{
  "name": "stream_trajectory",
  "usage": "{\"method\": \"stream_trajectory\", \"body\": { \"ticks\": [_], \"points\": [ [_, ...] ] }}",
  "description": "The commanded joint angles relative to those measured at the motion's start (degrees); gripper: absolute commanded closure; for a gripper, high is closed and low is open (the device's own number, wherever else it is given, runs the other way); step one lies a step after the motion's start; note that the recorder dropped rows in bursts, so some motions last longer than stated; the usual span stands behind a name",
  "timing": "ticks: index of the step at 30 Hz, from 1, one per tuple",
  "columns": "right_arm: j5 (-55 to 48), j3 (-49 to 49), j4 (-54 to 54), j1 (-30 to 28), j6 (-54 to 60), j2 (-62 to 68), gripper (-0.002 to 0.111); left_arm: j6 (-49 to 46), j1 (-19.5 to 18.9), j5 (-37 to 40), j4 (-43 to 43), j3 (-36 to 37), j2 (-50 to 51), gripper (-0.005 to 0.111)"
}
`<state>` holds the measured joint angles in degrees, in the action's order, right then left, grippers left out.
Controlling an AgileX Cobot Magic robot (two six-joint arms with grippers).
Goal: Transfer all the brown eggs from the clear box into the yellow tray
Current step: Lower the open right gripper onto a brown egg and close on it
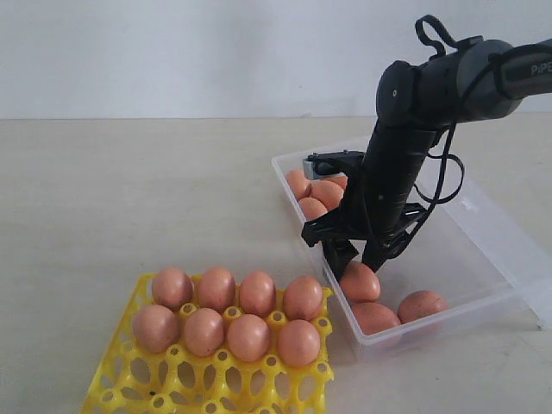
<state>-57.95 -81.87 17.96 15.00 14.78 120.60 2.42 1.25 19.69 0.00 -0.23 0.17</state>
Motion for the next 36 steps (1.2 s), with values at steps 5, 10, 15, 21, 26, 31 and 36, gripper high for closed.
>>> {"method": "stream_trajectory", "body": {
  "ticks": [5,10,15,21,26,31,36],
  "points": [
    [-1.4,0.1,1.4,-0.2,0.8,0.0,0.067,-0.2,0.0,-0.4,0.0,0.2,-0.2,0.103],
    [-2.4,0.1,1.0,-0.2,1.0,0.0,0.098,-0.2,0.0,-0.4,0.0,0.2,-0.2,0.103],
    [-1.9,0.1,0.8,-0.2,2.3,0.0,0.108,-0.2,0.0,-0.4,0.0,0.2,-0.2,0.103],
    [0.6,0.1,0.4,-0.2,2.6,-0.1,0.108,-0.2,0.0,-0.4,0.0,0.2,-0.2,0.103],
    [2.0,0.1,-0.3,-0.2,2.7,-0.1,0.108,-0.2,0.0,-0.4,0.0,0.2,-0.2,0.103],
    [2.3,0.1,-0.3,-0.2,2.7,-0.1,0.108,-0.2,0.0,-0.4,0.0,0.2,-0.2,0.103],
    [-0.5,0.1,-0.3,-0.2,5.0,-0.1,0.094,-0.2,0.0,-0.4,0.0,0.2,-0.2,0.103]
  ]
}}
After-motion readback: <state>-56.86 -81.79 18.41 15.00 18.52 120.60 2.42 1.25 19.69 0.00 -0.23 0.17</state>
